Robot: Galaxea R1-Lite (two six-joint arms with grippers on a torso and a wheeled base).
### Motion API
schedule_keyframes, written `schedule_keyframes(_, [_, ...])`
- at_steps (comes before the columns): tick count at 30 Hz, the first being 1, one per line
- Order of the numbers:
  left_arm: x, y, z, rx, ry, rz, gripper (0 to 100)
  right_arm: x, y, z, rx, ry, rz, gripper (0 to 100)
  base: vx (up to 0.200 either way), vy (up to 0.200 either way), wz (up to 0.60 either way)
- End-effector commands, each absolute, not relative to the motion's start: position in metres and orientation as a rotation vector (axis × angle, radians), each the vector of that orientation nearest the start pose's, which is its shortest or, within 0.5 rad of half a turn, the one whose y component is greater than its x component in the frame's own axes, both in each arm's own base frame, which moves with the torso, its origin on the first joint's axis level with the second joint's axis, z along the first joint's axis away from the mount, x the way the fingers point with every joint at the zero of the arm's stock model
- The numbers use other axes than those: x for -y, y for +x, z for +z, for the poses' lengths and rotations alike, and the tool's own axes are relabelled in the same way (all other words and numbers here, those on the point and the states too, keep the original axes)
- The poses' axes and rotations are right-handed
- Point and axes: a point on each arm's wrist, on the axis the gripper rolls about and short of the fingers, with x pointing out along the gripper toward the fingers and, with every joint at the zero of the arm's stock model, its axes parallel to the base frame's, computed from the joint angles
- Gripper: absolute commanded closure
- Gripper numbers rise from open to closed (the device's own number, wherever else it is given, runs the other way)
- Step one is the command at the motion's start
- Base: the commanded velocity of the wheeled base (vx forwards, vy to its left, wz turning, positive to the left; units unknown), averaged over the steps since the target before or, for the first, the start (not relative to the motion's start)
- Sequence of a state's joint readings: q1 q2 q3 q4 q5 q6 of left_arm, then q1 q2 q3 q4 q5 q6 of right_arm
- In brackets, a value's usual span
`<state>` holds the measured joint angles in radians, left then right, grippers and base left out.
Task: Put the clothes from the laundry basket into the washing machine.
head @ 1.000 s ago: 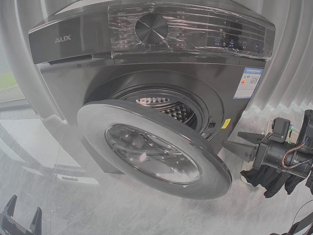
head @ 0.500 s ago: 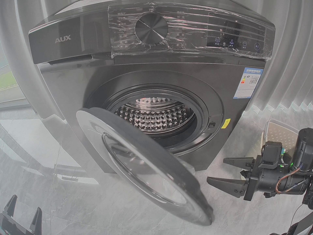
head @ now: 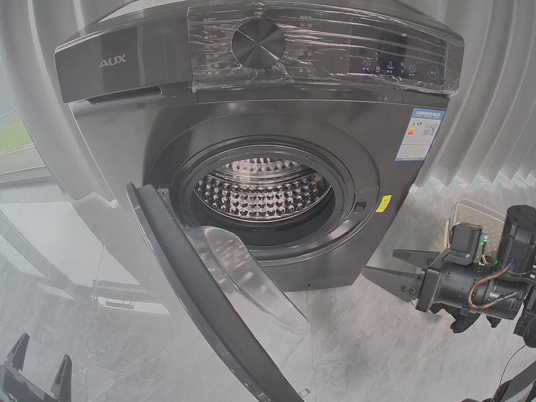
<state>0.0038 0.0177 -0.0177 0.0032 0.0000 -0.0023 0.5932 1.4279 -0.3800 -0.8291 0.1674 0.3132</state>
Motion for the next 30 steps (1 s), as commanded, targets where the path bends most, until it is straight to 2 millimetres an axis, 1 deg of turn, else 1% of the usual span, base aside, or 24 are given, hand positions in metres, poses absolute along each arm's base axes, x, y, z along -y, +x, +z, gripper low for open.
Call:
schedule_keyframes(1, [0.0, -0.023, 0.075, -0.003, -0.003, 0.005, 0, -0.139, 0.197, 0.141, -0.395, 0.238, 0.686, 0, 0.0, 0.0, 0.0])
schedule_keyframes(2, [0.0, -0.023, 0.075, -0.003, -0.003, 0.005, 0, -0.139, 0.197, 0.141, -0.395, 0.238, 0.686, 0, 0.0, 0.0, 0.0])
schedule_keyframes(3, [0.0, -0.023, 0.075, -0.003, -0.002, 0.005, 0, -0.149, 0.205, 0.136, -0.399, 0.233, 0.69, 0, 0.0, 0.0, 0.0])
schedule_keyframes(6, [0.0, -0.023, 0.075, -0.003, 0.0, 0.003, 0, -0.162, 0.218, 0.124, -0.422, 0.219, 0.657, 0, 0.0, 0.0, 0.0])
schedule_keyframes(11, [0.0, -0.023, 0.075, -0.003, 0.0, 0.003, 0, -0.186, 0.23, 0.103, -0.463, 0.225, 0.664, 0, 0.0, 0.0, 0.0])
schedule_keyframes(14, [0.0, -0.023, 0.075, -0.003, 0.002, 0.003, 0, -0.196, 0.24, 0.093, -0.467, 0.232, 0.644, 0, 0.0, 0.0, 0.0])
schedule_keyframes(18, [0.0, -0.023, 0.075, -0.003, 0.003, 0.003, 0, -0.201, 0.251, 0.08, -0.47, 0.229, 0.616, 0, 0.0, 0.0, 0.0])
schedule_keyframes(24, [0.0, -0.023, 0.075, -0.003, 0.002, 0.003, 0, -0.206, 0.25, 0.076, -0.485, 0.221, 0.627, 0, 0.0, 0.0, 0.0])
schedule_keyframes(26, [0.0, -0.023, 0.075, -0.003, 0.002, 0.003, 0, -0.209, 0.246, 0.075, -0.492, 0.216, 0.641, 0, 0.0, 0.0, 0.0])
schedule_keyframes(27, [0.0, -0.023, 0.075, -0.005, 0.002, 0.003, 0, -0.214, 0.239, 0.074, -0.501, 0.208, 0.663, 0, 0.0, 0.0, 0.0])
schedule_keyframes(30, [0.0, -0.023, 0.075, -0.003, 0.002, 0.003, 0, -0.22, 0.228, 0.07, -0.522, 0.19, 0.697, 0, 0.0, 0.0, 0.0])
